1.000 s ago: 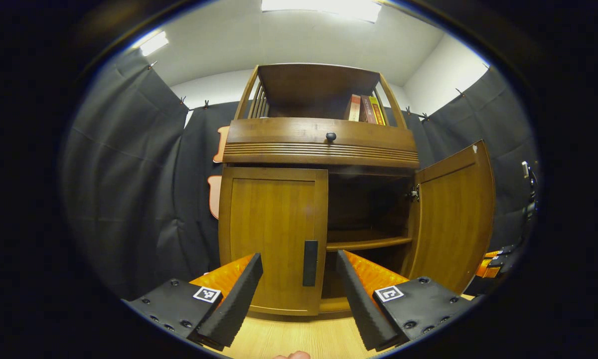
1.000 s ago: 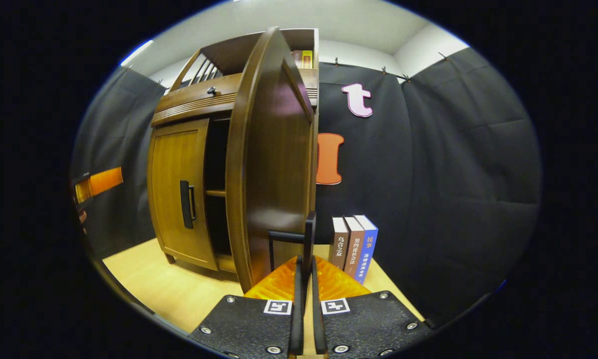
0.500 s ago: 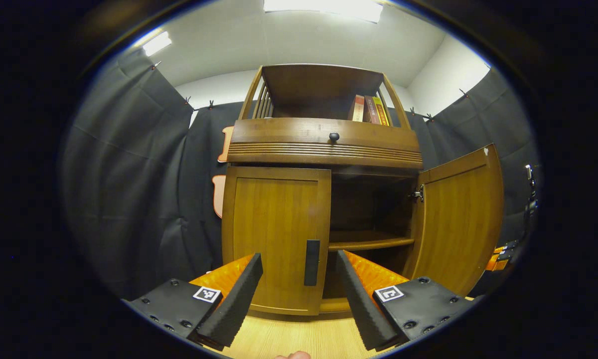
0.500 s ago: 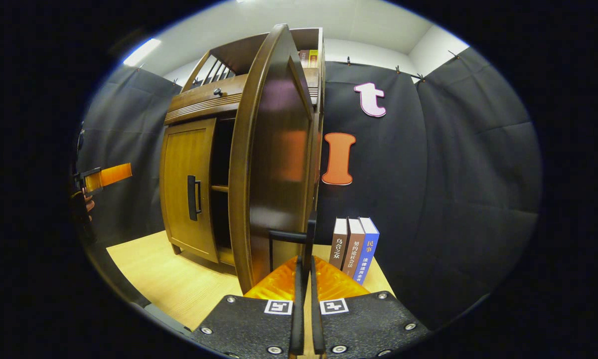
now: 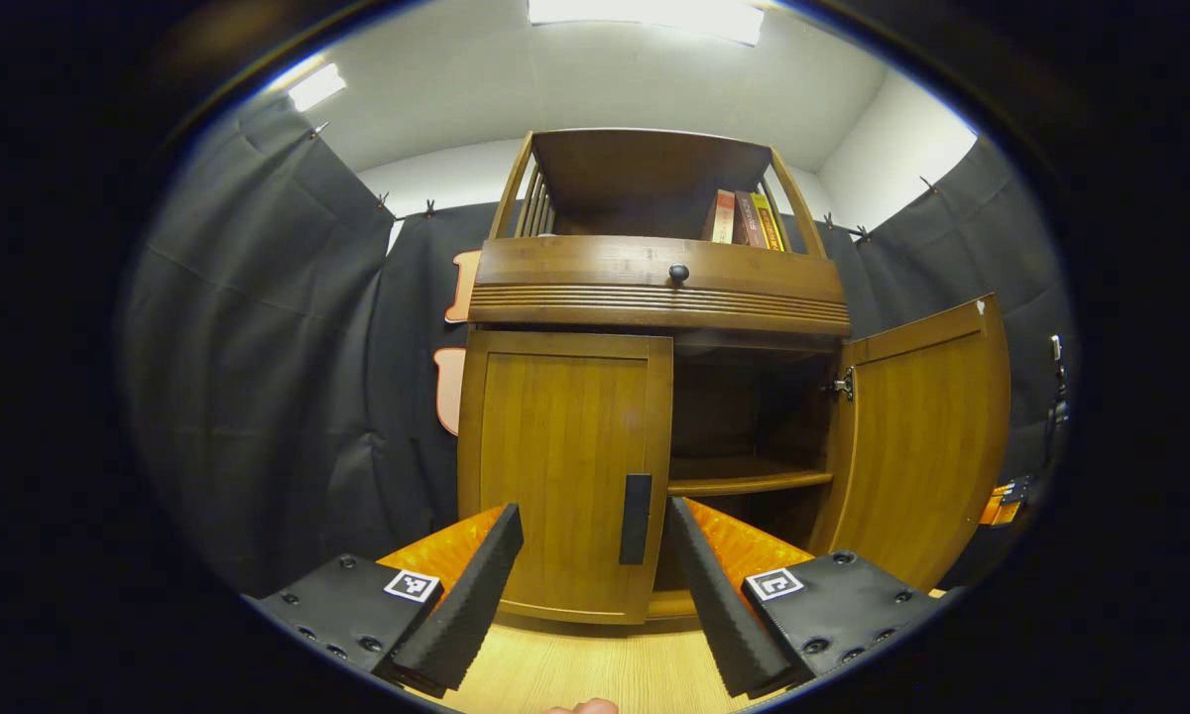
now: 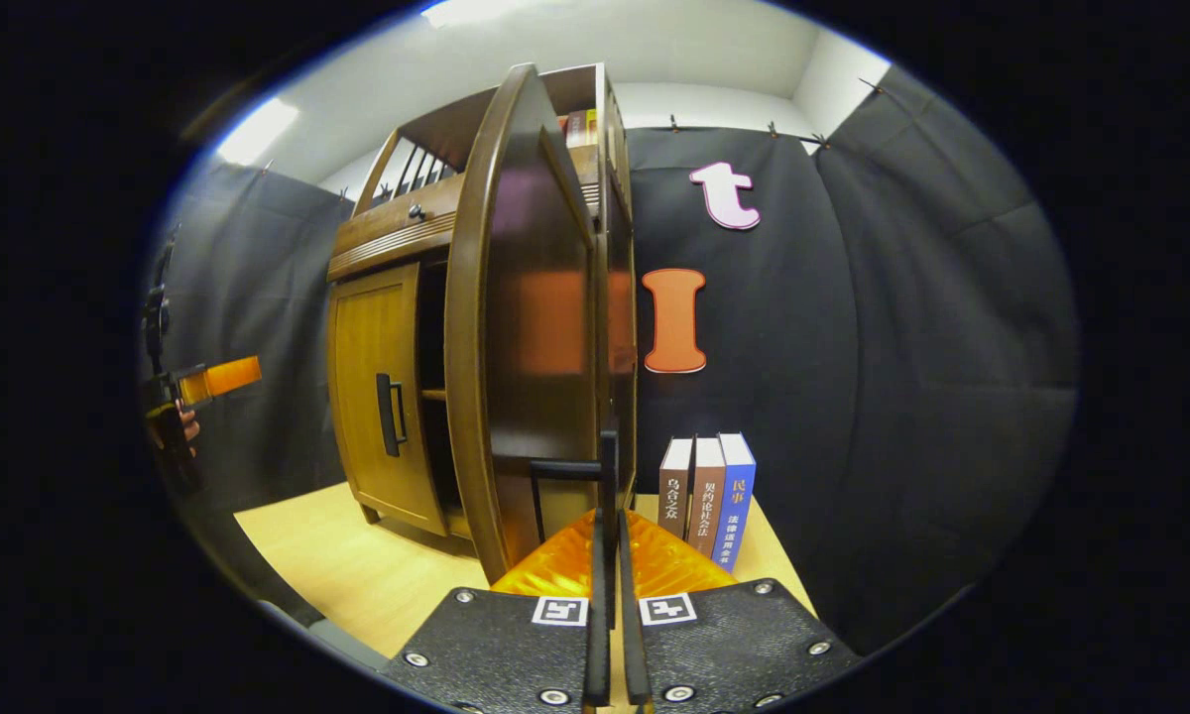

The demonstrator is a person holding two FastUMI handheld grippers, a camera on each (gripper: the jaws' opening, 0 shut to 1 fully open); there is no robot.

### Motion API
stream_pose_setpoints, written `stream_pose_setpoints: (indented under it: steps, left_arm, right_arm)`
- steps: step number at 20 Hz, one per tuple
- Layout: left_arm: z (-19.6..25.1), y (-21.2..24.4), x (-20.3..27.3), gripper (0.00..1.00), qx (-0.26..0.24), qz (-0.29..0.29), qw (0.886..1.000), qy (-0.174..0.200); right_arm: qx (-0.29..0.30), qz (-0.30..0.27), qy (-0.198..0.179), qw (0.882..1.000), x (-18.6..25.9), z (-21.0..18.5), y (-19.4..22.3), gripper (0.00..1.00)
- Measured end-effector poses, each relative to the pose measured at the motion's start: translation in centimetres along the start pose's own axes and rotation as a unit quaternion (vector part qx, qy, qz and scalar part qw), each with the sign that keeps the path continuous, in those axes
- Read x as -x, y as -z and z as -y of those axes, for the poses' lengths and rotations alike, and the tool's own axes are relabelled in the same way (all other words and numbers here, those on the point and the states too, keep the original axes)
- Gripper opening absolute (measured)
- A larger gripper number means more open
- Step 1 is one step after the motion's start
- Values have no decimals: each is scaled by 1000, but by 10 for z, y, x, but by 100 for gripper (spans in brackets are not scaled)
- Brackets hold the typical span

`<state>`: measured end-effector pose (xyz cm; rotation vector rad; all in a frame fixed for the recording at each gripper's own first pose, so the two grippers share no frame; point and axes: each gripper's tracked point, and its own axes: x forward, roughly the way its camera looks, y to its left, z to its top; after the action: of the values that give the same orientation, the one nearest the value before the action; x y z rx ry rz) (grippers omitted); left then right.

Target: Open the right door of the double-door shoe cabinet with the right hand, and open the left door with the left hand.

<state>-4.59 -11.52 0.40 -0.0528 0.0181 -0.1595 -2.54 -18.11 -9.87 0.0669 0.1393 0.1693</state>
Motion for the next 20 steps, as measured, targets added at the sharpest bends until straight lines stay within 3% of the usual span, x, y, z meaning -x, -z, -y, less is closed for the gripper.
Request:
stream_pose_setpoints:
  steps: [3,10,14,20]
  left_arm:
    - [3,2,0,95,3,-2,1000,6]
    - [15,13,-12,96,14,-15,999,34]
    - [17,23,-26,98,15,-27,998,50]
    - [-2,25,-43,94,5,-25,999,36]
  right_arm:
    - [-10,-14,5,1000,18,5,14,6]
    - [-6,18,74,997,81,-11,-24,6]
    - [-7,25,65,998,98,-53,-40,6]
    - [-25,29,51,998,70,-106,-37,6]
